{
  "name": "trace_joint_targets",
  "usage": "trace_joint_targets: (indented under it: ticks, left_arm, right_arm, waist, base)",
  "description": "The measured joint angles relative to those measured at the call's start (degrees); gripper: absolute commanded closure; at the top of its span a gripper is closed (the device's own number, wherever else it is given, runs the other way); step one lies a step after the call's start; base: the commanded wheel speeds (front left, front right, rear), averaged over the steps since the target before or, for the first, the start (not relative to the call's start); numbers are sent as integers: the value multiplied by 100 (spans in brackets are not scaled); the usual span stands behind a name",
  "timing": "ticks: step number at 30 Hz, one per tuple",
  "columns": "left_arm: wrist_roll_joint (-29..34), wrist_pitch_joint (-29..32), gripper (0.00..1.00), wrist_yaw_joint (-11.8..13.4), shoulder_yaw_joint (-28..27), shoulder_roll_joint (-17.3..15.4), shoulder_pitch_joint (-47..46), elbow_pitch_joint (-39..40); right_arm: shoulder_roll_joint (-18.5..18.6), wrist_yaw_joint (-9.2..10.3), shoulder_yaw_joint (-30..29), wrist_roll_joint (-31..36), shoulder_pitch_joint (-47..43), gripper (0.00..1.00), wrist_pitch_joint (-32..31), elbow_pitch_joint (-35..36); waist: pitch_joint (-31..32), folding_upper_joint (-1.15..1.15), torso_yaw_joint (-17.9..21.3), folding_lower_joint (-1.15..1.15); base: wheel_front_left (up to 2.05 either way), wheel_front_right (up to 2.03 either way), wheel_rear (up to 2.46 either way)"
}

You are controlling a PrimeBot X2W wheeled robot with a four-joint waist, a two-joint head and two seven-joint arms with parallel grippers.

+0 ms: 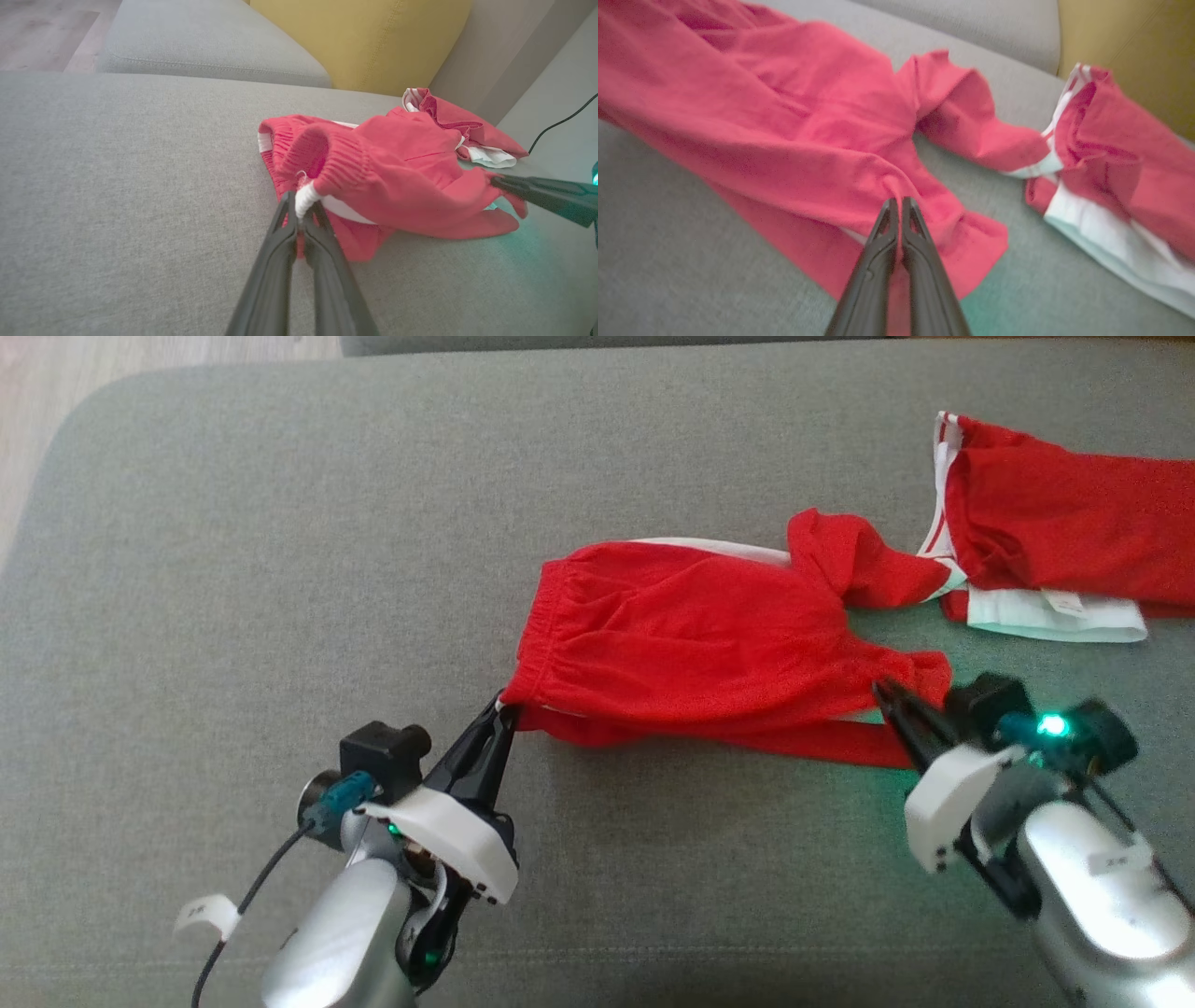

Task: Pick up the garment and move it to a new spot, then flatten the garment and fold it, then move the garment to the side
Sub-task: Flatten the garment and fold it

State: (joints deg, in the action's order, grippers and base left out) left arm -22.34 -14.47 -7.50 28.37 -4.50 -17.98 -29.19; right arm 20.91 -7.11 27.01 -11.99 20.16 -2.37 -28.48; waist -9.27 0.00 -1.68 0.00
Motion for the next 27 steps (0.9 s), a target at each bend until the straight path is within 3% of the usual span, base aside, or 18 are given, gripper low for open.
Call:
trace_joint_targets:
  ticks: [8, 14, 22, 27]
  left_arm:
    - [1, 0, 100, 0, -78, 18, 18, 75]
    - [8, 0, 100, 0, 2, 32, 15, 118]
    - [8, 0, 100, 0, 233, 34, -65, 103]
    - [9, 0, 100, 0, 428, 45, -276, 68]
  right_arm:
    - [181, 0, -216, -13, 299, 100, -99, 751]
    - [431, 0, 92, -162, 779, 100, -546, 917]
    - [595, 0, 1126, -826, 1625, 100, -1103, 350]
    - [730, 0, 1769, -1236, 2346, 100, -1125, -311]
  waist:
    - [200, 0, 20, 0]
    - [90, 0, -88, 0]
    - [-185, 0, -368, 0]
    - [-384, 0, -660, 0]
  base:
    - [0, 0, 0]
    - [0, 0, 0]
    - [0, 0, 0]
    - [0, 0, 0]
